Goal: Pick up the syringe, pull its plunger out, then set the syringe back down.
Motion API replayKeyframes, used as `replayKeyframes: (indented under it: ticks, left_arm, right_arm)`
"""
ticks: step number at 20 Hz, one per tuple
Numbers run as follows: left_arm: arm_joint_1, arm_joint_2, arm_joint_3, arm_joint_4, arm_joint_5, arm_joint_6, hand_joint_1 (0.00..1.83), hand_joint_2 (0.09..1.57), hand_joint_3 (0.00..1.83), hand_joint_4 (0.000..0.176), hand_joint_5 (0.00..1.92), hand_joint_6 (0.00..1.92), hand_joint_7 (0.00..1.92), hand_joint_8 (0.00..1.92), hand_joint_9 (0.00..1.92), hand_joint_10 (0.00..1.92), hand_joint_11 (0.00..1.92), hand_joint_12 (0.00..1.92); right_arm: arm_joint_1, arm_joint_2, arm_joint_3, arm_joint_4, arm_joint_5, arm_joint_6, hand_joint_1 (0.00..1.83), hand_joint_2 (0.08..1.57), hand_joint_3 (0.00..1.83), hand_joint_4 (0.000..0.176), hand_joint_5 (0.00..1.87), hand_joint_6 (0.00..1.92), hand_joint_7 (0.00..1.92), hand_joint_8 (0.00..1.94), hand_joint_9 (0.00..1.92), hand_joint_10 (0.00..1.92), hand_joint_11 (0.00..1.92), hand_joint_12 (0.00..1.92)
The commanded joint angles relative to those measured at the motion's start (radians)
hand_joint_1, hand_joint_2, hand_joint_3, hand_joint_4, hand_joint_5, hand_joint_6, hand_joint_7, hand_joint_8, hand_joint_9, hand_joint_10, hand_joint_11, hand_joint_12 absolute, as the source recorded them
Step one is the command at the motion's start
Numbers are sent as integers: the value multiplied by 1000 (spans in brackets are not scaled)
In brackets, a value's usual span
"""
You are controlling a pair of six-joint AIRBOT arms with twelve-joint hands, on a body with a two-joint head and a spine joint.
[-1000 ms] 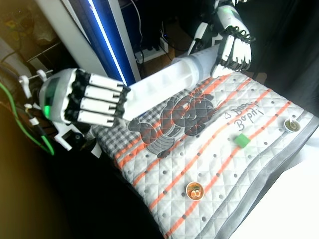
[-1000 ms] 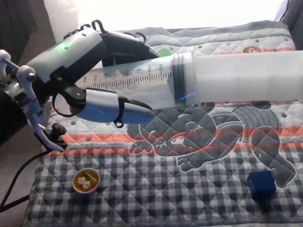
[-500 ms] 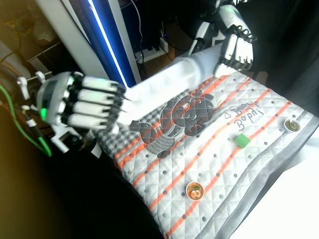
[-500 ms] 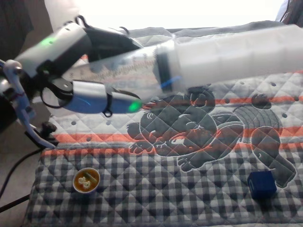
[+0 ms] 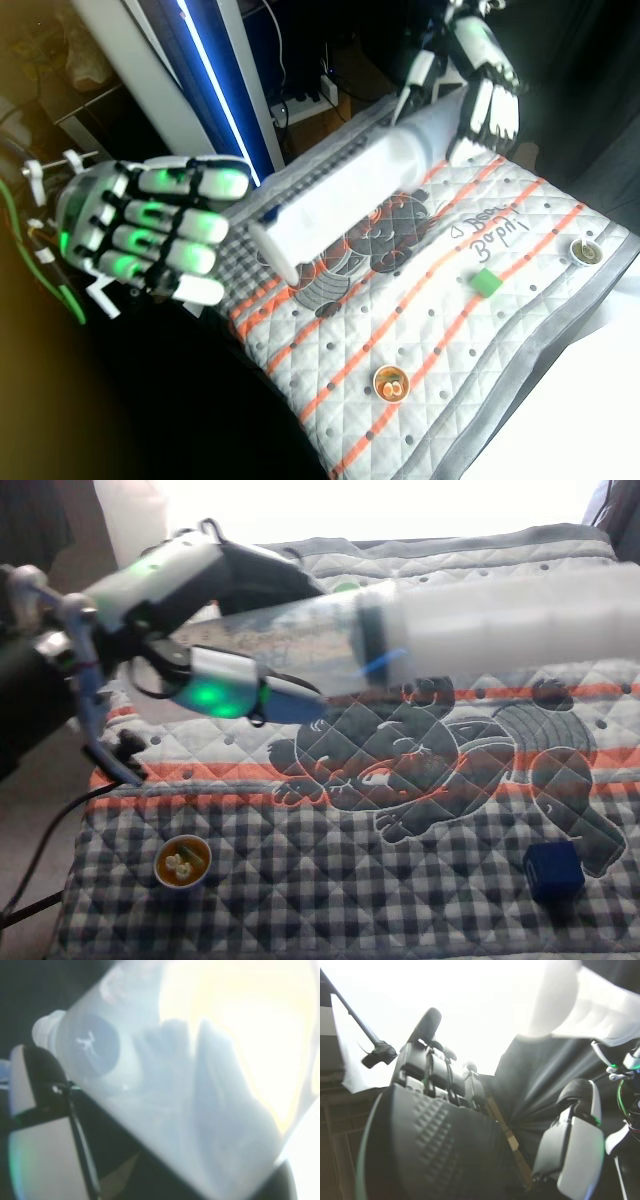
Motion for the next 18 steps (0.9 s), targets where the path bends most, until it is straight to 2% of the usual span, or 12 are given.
replayKeyframes:
  ticks: [1, 2, 3, 7, 9, 11, 12, 13, 14, 16, 17, 18]
  left_arm:
    - [-23, -15, 10, 24, 65, -23, 1204, 1171, 0, 0, 975, 1020, 775, 1312, 466, 1314, 62, 1904]
    - [-31, -25, 21, 31, 37, -23, 1210, 1152, 0, 0, 999, 993, 821, 1233, 523, 1232, 99, 1858]
    - [-39, -38, 36, 43, 0, -23, 1223, 1119, 0, 0, 1038, 884, 920, 1142, 596, 1243, 161, 1879]
    - [-49, -84, 87, 59, -127, -22, 1227, 1126, 0, 0, 1048, 958, 866, 1115, 537, 1150, 172, 1828]
    - [-49, -100, 101, 60, -166, -12, 1247, 1108, 0, 0, 1084, 934, 899, 1022, 562, 1085, 222, 1758]
    - [-50, -108, 104, 29, -182, 37, 1233, 1145, 1, 0, 1020, 1048, 811, 1128, 499, 1050, 138, 1716]
    - [-51, -112, 102, -2, -188, 91, 1226, 1161, 0, 0, 994, 1087, 773, 1185, 457, 1095, 133, 1740]
    - [-51, -113, 101, -12, -189, 110, 1148, 1171, 0, 0, 884, 1148, 672, 820, 394, 1055, 72, 1732]
    - [-50, -114, 101, -18, -189, 110, 1122, 1190, 0, 0, 829, 1209, 650, 636, 354, 1059, 50, 1727]
    - [-47, -115, 104, -29, -188, 110, 1089, 1094, 0, 0, 551, 427, 500, 237, 213, 744, 1, 1483]
    - [-44, -115, 104, -37, -185, 110, 1033, 1050, 0, 0, 397, 230, 299, 83, 69, 534, 0, 1279]
    - [-40, -115, 104, -43, -179, 110, 991, 1017, 0, 0, 315, 123, 191, 19, 37, 327, 0, 1126]
  right_arm:
    - [13, 1, 2, -6, 121, 1, 681, 878, 10, 77, 102, 26, 51, 18, 102, 43, 0, 1048]
    - [14, 1, 2, -8, 121, 1, 683, 876, 9, 77, 109, 28, 58, 19, 111, 47, 0, 1047]
    - [15, 1, 2, -9, 121, 1, 672, 886, 13, 59, 115, 29, 68, 21, 121, 50, 0, 1045]
    - [17, 0, 2, -12, 121, 1, 708, 913, 12, 57, 160, 20, 133, 12, 169, 46, 0, 1090]
    - [18, 0, 2, -13, 121, 1, 698, 920, 14, 34, 149, 12, 136, 9, 165, 40, 0, 1095]
    - [18, 0, 1, -14, 121, 1, 666, 915, 8, 32, 146, 7, 149, 6, 177, 34, 0, 1101]
    - [18, 0, 1, -14, 121, 1, 705, 914, 7, 41, 155, 10, 159, 8, 179, 33, 0, 1090]
    - [18, 0, 1, -14, 121, 1, 702, 916, 6, 36, 150, 6, 158, 5, 187, 32, 0, 1132]
    - [18, 0, 1, -14, 121, 1, 691, 919, 6, 27, 146, 4, 154, 2, 189, 28, 0, 1157]
    - [19, 0, 1, -14, 121, 1, 684, 916, 1, 44, 167, 9, 168, 8, 201, 25, 0, 1114]
    - [19, 0, 1, -14, 121, 1, 663, 948, 12, 25, 131, 1, 137, 1, 172, 10, 0, 1072]
    - [19, 0, 1, -14, 121, 1, 666, 952, 13, 22, 130, 3, 135, 1, 163, 6, 0, 1058]
